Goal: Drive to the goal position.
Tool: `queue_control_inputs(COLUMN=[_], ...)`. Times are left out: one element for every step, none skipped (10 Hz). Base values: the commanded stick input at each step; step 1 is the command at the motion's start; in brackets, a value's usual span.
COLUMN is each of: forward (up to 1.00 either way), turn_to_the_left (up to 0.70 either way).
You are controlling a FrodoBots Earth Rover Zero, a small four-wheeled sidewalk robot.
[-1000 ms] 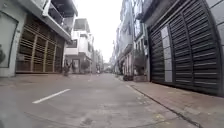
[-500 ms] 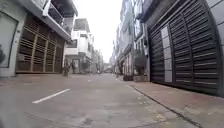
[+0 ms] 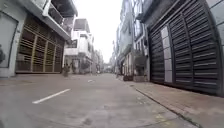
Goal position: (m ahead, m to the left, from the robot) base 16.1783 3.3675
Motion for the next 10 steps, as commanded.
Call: queue_control_inputs(forward=[0.5, 0.5, 0.5, 0.5, 0.5, 0.5, 0.5, 0.5, 0.5, 0.5], turn_to_the_left=[0.0, 0.0, 0.0, 0.0, 0.0, 0.0, 0.0, 0.0, 0.0, 0.0])
